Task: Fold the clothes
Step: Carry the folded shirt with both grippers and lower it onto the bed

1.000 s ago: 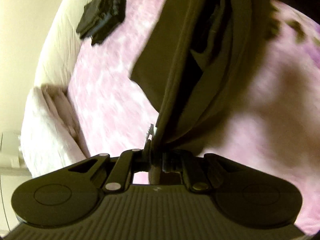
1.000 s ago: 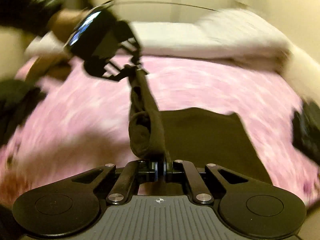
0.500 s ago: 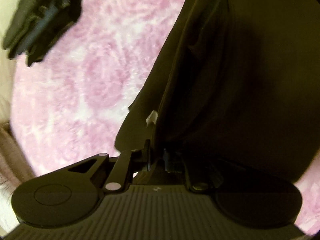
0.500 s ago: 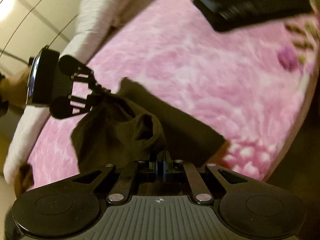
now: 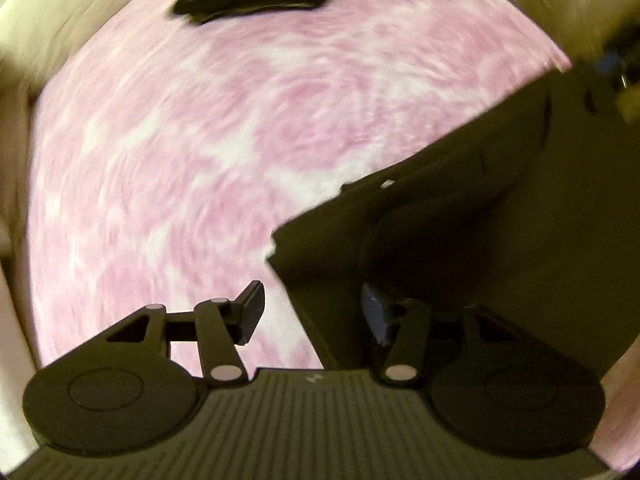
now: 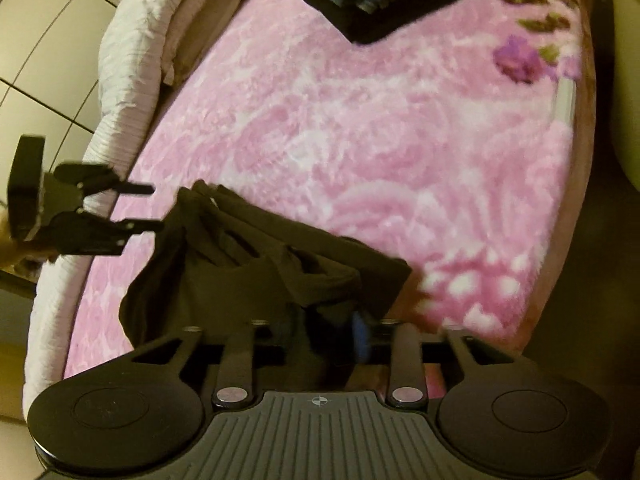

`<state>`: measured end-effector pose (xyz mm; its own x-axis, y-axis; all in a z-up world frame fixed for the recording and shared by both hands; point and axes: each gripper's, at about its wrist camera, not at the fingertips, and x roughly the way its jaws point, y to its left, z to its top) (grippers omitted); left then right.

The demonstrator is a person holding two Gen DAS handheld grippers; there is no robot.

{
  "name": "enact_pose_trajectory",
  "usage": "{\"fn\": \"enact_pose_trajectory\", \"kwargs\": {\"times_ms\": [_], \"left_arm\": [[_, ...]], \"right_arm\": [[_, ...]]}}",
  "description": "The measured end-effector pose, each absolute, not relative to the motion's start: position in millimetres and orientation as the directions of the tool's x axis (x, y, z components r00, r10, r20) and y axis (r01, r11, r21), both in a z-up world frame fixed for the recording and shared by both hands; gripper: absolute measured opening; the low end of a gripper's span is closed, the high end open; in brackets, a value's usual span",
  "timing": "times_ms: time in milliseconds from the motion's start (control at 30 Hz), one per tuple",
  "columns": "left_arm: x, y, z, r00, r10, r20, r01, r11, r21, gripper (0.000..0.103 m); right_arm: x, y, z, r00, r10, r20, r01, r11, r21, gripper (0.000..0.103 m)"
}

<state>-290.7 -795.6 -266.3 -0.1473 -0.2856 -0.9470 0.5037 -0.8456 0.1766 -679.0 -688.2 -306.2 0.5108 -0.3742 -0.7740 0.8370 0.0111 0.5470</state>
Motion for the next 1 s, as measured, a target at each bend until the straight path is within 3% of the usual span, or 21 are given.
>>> {"fn": "enact_pose_trajectory", "kwargs": {"times_ms": [133, 167, 233, 267, 333, 733, 800, 867, 1000], "left_arm": [[-269.7, -798.6, -285.2, -0.192, -0.236, -0.952, 0.665, -0.745, 0.051, 0.049], [-268.5, -798.4, -290.8, -0.2, -0.23, -0.953, 0.682, -0.731, 0.033, 0.048], [-270.2, -799.3, -300.2, -0.216, -0.219, -0.952, 0.699, -0.715, 0.006, 0.045], [-270.6, -799.3, -301.1, -0.229, -0.223, -0.947, 0.704, -0.71, -0.003, 0.044], [-269.8, -800.3, -302.1, -0.246, -0.241, -0.939, 0.714, -0.7, -0.007, 0.044], [-256.5, -808.1, -314.7, -0.284, -0.235, -0.93, 0.781, -0.619, -0.082, 0.047], [-251.0, -806.8, -308.5, -0.296, -0.236, -0.926, 0.804, -0.584, -0.108, 0.041], [-242.3, -801.0, -298.5, -0.318, -0.243, -0.916, 0.822, -0.552, -0.138, 0.041], [-232.6, -783.3, -281.1, -0.397, -0.258, -0.881, 0.823, -0.524, -0.218, 0.041]], "right_arm": [[-678.6, -691.9, -314.3, 0.49, -0.402, -0.773, 0.828, -0.061, 0.557, 0.042], [-679.9, -693.0, -316.3, 0.481, -0.404, -0.778, 0.827, -0.086, 0.556, 0.027], [-682.3, -695.3, -318.3, 0.465, -0.408, -0.786, 0.825, -0.123, 0.552, 0.009], [-682.7, -696.9, -315.0, 0.464, -0.412, -0.785, 0.828, -0.114, 0.549, 0.004], [-685.4, -698.7, -306.3, 0.465, -0.435, -0.771, 0.827, -0.096, 0.553, 0.003], [-685.0, -701.3, -318.4, 0.42, -0.463, -0.78, 0.855, -0.085, 0.511, 0.004], [-684.5, -699.9, -316.8, 0.413, -0.455, -0.789, 0.864, -0.078, 0.497, 0.008], [-683.2, -697.3, -313.0, 0.397, -0.453, -0.798, 0.877, -0.068, 0.475, 0.03], [-671.5, -681.2, -286.8, 0.305, -0.514, -0.802, 0.932, -0.011, 0.362, 0.036]]}}
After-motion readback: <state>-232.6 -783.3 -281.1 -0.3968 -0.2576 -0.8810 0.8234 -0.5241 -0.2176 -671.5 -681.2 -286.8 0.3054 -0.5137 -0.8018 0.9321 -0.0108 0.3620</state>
